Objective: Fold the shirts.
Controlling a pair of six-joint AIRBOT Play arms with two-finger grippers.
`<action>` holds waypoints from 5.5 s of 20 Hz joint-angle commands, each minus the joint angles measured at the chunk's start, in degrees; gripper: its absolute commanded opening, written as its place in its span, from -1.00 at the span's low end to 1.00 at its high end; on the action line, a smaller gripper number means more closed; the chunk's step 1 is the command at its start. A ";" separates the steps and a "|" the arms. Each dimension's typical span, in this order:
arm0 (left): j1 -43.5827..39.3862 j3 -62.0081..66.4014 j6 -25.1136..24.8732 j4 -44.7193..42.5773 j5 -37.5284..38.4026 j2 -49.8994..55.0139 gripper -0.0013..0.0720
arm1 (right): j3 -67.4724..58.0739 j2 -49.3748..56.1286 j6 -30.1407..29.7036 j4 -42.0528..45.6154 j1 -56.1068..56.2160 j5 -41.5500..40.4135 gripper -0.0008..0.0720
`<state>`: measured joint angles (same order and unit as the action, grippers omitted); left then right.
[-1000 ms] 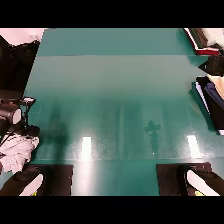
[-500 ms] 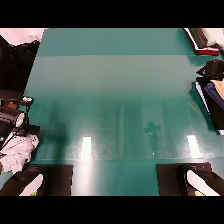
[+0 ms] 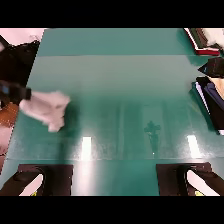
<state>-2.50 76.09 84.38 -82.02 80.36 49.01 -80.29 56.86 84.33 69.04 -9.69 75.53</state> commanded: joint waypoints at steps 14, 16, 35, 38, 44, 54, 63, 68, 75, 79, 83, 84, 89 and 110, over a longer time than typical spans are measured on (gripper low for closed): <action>-6.40 16.81 -15.45 48.98 -12.90 6.58 -0.90 | -0.07 -0.15 0.09 -0.55 0.07 -2.51 -0.93; -13.62 16.81 -15.43 46.18 -13.29 11.74 -0.90 | -0.07 -0.15 0.09 -0.50 0.07 -2.51 -0.93; -17.00 16.72 -9.07 29.31 6.32 39.91 0.82 | 0.04 -0.15 0.07 -0.44 0.07 -0.96 -0.93; -14.10 9.66 -8.90 27.96 6.10 37.73 0.68 | 0.04 -0.15 0.07 -0.42 0.07 -0.94 -0.93; -14.19 -14.82 -9.92 33.22 -12.98 35.10 0.69 | 0.04 -0.11 0.07 -0.46 0.07 -1.01 -0.93; -15.13 -22.18 -15.39 41.79 -25.81 35.17 0.68 | 0.04 -0.11 0.09 -0.48 0.07 -0.39 -0.93; -23.87 -21.75 -10.60 41.79 -36.24 37.46 0.67 | 0.04 -0.13 0.09 -0.50 0.07 0.31 -0.93; -23.65 -19.34 -10.88 40.68 -32.63 37.33 -0.90 | 0.04 -0.13 0.09 -0.61 0.17 1.73 -0.93; -23.41 -9.03 -9.33 27.30 -24.28 28.94 -0.91 | 10.58 -0.11 0.09 -0.59 14.82 -0.04 0.06; -23.41 -6.86 -9.33 25.44 -23.23 24.55 -0.90 | 20.13 -0.09 0.02 -3.04 28.22 -13.57 0.88; -23.41 -6.86 -9.31 25.35 -19.98 23.89 -0.90 | 22.67 4.55 -0.02 -4.81 35.47 -21.49 0.88; -23.41 -6.86 -9.31 25.35 -19.15 23.89 -0.90 | 22.67 6.38 -1.03 -5.75 36.41 -21.92 0.88; -23.41 -6.86 -9.33 25.33 -17.84 23.89 -0.90 | 22.67 13.14 -10.08 -18.91 38.53 -22.49 0.88; -23.41 9.94 -3.02 7.65 -16.41 7.76 -0.90 | 17.57 -12.83 -9.73 -19.52 8.50 -21.62 -0.94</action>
<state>-25.93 80.12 80.01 -68.62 63.94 61.80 -59.83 52.10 74.22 49.67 8.38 52.21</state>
